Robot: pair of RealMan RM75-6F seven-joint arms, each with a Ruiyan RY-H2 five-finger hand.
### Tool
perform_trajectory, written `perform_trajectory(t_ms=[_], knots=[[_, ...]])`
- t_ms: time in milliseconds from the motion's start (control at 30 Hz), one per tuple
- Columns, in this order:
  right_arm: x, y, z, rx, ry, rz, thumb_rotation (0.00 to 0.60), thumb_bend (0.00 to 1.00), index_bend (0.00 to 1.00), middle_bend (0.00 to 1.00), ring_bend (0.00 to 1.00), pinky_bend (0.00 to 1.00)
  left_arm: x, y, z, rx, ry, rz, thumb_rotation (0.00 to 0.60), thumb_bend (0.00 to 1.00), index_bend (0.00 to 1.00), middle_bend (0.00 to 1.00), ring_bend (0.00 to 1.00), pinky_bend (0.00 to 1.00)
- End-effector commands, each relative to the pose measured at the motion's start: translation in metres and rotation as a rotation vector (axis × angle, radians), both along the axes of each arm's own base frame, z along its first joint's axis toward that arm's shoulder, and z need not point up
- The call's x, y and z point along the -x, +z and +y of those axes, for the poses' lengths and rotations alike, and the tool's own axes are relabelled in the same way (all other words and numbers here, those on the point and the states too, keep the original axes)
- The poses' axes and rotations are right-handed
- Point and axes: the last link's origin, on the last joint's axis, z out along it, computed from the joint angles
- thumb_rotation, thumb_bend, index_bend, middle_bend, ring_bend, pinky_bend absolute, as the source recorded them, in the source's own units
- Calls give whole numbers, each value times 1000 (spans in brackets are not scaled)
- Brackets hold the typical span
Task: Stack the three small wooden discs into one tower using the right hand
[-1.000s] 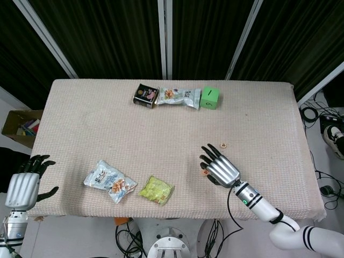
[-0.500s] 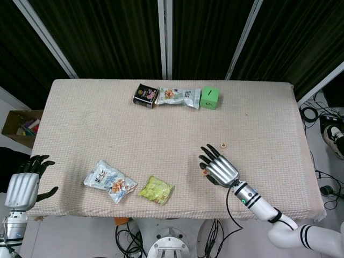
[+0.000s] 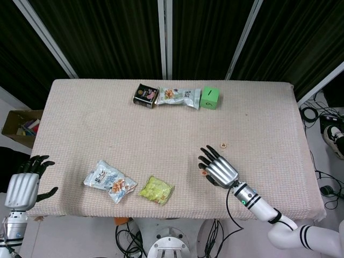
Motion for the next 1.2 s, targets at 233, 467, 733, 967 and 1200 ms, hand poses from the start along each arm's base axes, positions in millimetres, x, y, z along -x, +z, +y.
perform_trajectory(t_ms=[233, 467, 733, 967, 1200], knots=[[-12, 11, 15, -21, 74, -10, 600, 384, 340, 188, 0, 0, 1, 0, -1, -2, 2, -4, 600, 95, 298, 196, 144, 227], [-10, 3, 23, -66, 117, 96, 600, 428, 338, 104, 0, 0, 3, -1, -2, -2, 7, -7, 600, 95, 298, 196, 144, 227], [-6, -4, 24, -51, 139, 158, 600, 428, 338, 97, 0, 0, 5, -1, -3, -3, 9, -8, 600, 96, 298, 196, 144, 226], [-1, -4, 25, -37, 137, 183, 600, 427, 343, 101, 0, 0, 5, -3, -2, -1, 7, -10, 600, 96, 298, 196, 144, 226], [3, -1, 29, -32, 140, 192, 600, 428, 346, 107, 0, 0, 6, -3, -3, 1, 13, -9, 600, 96, 298, 196, 144, 226]])
